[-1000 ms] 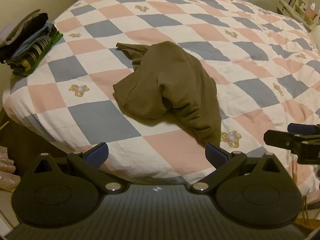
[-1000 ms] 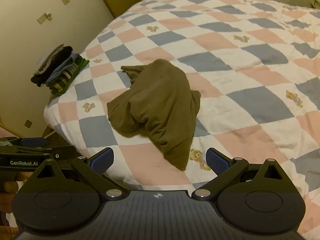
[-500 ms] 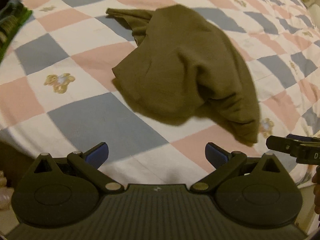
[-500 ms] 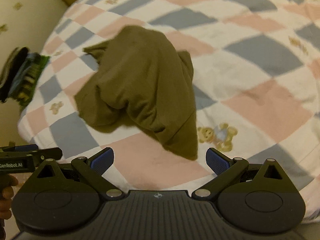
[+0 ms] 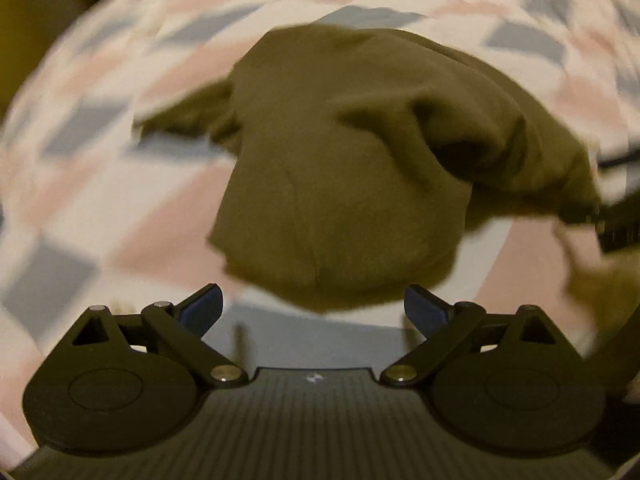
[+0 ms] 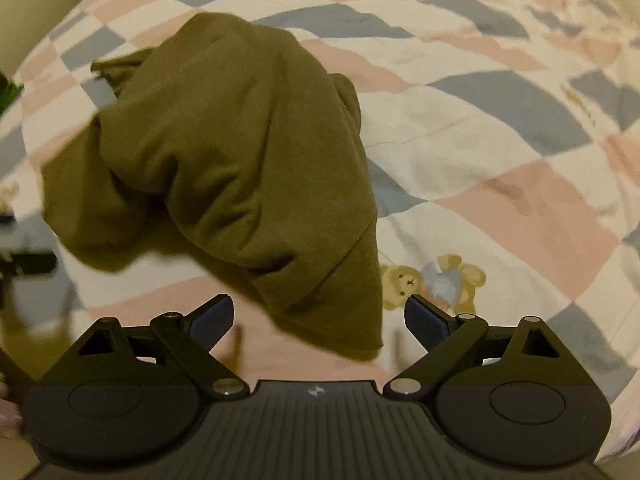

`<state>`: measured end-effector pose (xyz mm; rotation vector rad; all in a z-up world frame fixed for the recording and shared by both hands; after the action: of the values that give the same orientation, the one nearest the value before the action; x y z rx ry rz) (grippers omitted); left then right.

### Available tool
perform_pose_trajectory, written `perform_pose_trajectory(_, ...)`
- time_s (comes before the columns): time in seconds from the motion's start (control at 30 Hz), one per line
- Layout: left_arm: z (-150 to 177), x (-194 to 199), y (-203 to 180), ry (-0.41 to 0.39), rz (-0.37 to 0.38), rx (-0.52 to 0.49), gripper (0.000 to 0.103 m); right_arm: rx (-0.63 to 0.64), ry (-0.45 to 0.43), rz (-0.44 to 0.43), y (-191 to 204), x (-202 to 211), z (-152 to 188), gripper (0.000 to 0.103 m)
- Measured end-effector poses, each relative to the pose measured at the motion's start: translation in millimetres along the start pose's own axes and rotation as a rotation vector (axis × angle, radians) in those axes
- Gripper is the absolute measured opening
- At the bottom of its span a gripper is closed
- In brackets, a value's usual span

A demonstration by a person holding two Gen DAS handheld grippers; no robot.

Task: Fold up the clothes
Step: 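Grasp the olive shirt with the left gripper while the right gripper grasps another edge, then lift the shirt with both grippers and shake it out in the air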

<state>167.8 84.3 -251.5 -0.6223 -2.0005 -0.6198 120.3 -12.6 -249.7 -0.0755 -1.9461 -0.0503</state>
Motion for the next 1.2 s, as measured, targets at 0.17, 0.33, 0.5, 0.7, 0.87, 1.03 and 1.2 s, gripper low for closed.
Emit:
perform_pose_trajectory(0.17, 7.6, -13.9, -24.4, -0.092, -0.074, -0.263, 0.084, 0.098, -0.068, 0.044, 10.4, -7.4, 4.1, 0.079)
perform_pose_trajectory(0.33, 8.9, -25.0, -33.5, -0.138, -0.154, -0.398, 0.025, 0.117, -0.115, 0.013, 9.2, -12.1, -0.4, 0.043)
perform_pose_trajectory(0.5, -5.5, -15.5, -24.6, -0.185, -0.194, -0.375, 0.013, 0.076, -0.142, -0.009, -7.5, -4.9, -3.4, 0.019)
perform_pose_trajectory(0.7, -50.9, 43.1, -3.4, -0.306, -0.216, -0.226, 0.011, 0.007, -0.290, -0.017, -35.6, 36.5, -19.0, 0.014)
perform_pose_trajectory(0.87, -95.5, 112.0, 10.4, -0.437, -0.226, -0.103, 0.010, -0.077, -0.489, -0.035, -71.4, 94.8, -54.3, 0.012)
perform_pose_trajectory(1.03, -139.9, 181.2, 24.6, -0.566, -0.234, 0.023, 0.010, -0.102, -0.685, -0.073, -101.5, 168.9, -90.3, 0.011)
perform_pose_trajectory(1.2, -184.1, 250.6, 38.9, -0.695, -0.241, 0.150, 0.010, -0.097, -0.851, -0.121, -126.1, 247.0, -113.6, 0.011)
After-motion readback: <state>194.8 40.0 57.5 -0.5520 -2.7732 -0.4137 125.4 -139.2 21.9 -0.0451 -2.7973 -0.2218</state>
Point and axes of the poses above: each gripper's, at about its wrist camera, not at the fingertips, and x roughly against the way its jaws point, y to its left, z to its underside, the point moved 2 cm from there along -x, roughly the way its jaws point, and after that the axes turned 5 degrees about x, right-handed, at the moved point
